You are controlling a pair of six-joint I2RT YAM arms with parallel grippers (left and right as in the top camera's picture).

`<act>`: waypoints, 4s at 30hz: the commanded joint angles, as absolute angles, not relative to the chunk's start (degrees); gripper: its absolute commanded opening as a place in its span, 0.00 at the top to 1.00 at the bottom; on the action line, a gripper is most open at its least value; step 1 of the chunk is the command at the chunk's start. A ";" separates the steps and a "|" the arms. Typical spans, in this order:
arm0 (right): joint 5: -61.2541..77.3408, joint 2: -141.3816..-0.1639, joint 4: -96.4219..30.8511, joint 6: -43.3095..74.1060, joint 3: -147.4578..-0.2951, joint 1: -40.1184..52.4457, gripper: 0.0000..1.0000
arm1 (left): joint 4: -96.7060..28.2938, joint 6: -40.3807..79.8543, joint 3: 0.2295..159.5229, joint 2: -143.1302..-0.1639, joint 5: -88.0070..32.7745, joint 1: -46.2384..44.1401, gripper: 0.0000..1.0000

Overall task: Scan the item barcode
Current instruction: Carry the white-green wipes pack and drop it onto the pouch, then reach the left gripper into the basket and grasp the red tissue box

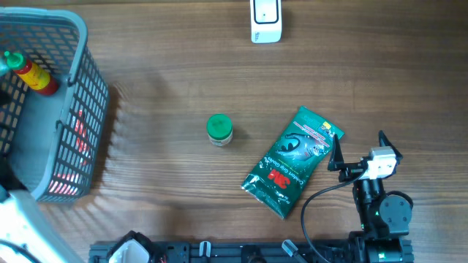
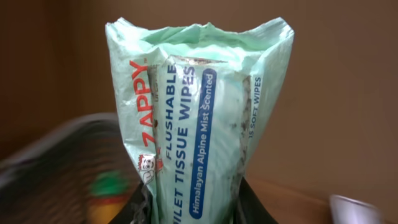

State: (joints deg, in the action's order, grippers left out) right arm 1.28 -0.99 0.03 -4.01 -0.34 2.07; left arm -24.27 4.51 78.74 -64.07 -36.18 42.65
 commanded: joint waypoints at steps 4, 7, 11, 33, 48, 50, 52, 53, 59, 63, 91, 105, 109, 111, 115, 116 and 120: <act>1.61 -0.64 0.21 -4.43 -0.32 2.24 0.00 | -37.69 8.95 78.65 -61.52 -55.07 27.11 0.82; 1.61 -0.64 0.21 -4.45 -0.30 2.24 0.00 | -44.29 2.57 77.49 -62.48 -55.02 16.19 0.84; 1.61 -0.64 0.21 -4.43 -0.32 2.24 0.00 | -46.63 -4.58 75.50 -65.12 -54.98 0.97 0.86; 1.61 -0.64 0.21 -4.43 -0.30 2.24 0.00 | -32.88 1.45 71.40 -104.90 -15.62 -46.98 0.90; 1.61 -0.64 0.21 -4.43 -0.30 2.24 0.00 | -27.86 19.75 74.43 -104.77 -7.38 -45.50 0.00; 1.61 -0.64 0.21 -4.43 -0.32 2.24 0.00 | -27.86 19.75 75.59 -101.73 -7.40 -44.64 0.00; 1.61 -0.64 0.21 -4.43 -0.30 2.24 0.00 | -27.83 19.75 76.77 -98.10 -7.40 -43.57 0.00; 1.61 -0.64 0.21 -4.43 -0.30 2.24 0.00 | -27.81 19.75 77.19 -95.94 -7.40 -42.98 0.00; 1.61 -0.64 0.21 -4.45 -0.32 2.24 0.00 | -28.49 19.49 77.60 -82.56 -7.31 -40.47 0.00; 1.61 -0.64 0.21 -4.45 -0.30 2.24 0.00 | -30.35 2.96 77.60 -76.05 -2.96 -38.15 0.00; 1.61 -0.64 0.21 -4.43 -0.30 2.24 0.00 | -55.77 45.67 77.58 -78.00 -4.47 39.88 0.00; 1.61 -0.64 0.21 -4.45 -0.30 2.24 0.00 | -65.30 45.63 77.58 -104.77 -1.80 40.69 0.00; 1.61 -0.64 0.21 -4.45 -0.32 2.24 0.00 | -66.92 48.84 77.58 -107.98 1.63 40.69 0.00; 1.61 -0.64 0.21 -4.45 -0.32 2.24 0.00 | -66.92 48.93 77.58 -108.57 1.83 40.69 0.00; 1.61 -0.64 0.21 -4.43 -0.32 2.24 0.00 | -67.24 48.90 77.58 -108.55 3.62 40.69 0.00; 1.61 -0.64 0.21 -4.45 -0.32 2.24 0.00 | -67.37 48.90 77.43 -108.55 5.02 40.66 0.00; 1.61 -0.64 0.21 -4.45 -0.32 2.24 0.00 | -66.00 48.90 74.65 -108.55 10.24 40.69 0.00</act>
State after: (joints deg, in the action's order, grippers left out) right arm 1.28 -0.99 0.03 -4.03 -0.34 2.07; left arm -67.00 47.72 76.97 -108.36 4.36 40.47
